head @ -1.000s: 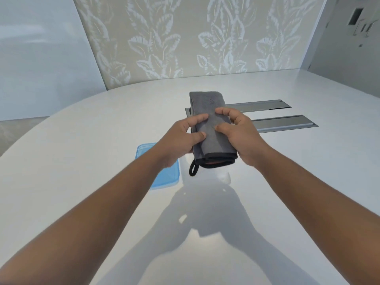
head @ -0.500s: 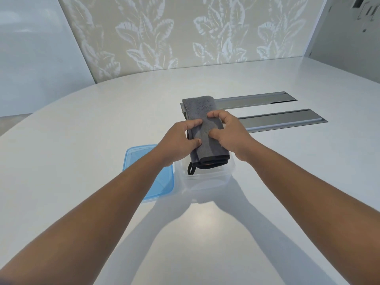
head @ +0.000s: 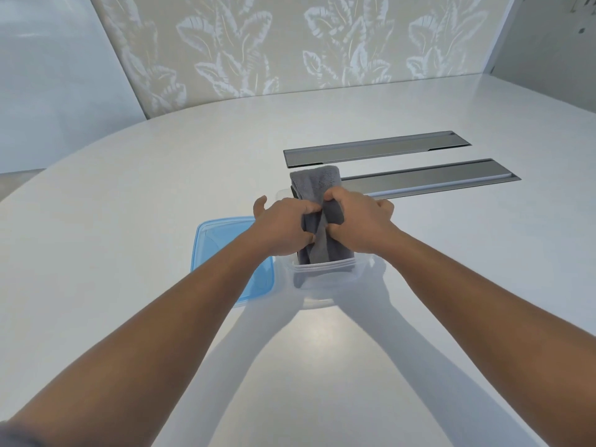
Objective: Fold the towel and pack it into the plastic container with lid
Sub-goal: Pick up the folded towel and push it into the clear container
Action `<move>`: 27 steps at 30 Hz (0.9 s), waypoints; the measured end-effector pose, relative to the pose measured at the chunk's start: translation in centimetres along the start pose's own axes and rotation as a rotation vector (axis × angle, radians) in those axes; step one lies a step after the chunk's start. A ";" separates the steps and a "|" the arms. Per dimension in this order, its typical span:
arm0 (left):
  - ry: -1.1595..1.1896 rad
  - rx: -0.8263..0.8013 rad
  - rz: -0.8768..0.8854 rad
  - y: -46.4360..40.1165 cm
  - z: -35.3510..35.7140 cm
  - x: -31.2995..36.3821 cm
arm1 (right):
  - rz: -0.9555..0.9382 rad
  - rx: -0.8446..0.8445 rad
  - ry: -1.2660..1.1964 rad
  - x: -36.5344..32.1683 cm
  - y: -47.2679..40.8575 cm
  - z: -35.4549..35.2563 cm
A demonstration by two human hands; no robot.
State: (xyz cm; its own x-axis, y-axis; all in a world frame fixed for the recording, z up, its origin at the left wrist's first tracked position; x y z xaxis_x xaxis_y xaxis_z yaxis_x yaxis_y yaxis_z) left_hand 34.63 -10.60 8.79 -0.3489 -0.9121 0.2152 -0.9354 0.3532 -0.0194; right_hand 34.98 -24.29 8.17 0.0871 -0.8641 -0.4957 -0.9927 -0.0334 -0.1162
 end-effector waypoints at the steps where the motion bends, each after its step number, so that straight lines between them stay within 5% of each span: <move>1: -0.040 -0.017 -0.003 0.0 0.3 0.0 | -0.024 0.005 0.056 -0.1 0.2 0.3; 21: -0.485 -0.288 -0.043 -0.7 3.9 0.5 | -0.012 -0.263 0.374 0.8 0.7 4.1; 27: -0.578 0.118 0.034 -1.8 -0.5 3.0 | -0.015 -0.237 0.367 0.7 0.6 4.1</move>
State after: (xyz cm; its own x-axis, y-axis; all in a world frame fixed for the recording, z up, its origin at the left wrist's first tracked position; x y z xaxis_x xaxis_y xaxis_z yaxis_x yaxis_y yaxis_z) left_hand 35.26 -13.84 9.99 -0.3227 -0.8777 -0.3542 -0.9117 0.3888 -0.1327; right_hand 34.74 -22.91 4.23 0.1088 -0.9825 -0.1514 -0.9870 -0.1249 0.1012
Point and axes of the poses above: each hand's wrist, its own y-axis away from the middle knuckle, its own z-axis out of the palm, x = y × z, the point moved 10 cm from there along -y, towards the middle knuckle, and after that the axes turned 9 degrees about -y, right-handed, at the moved point
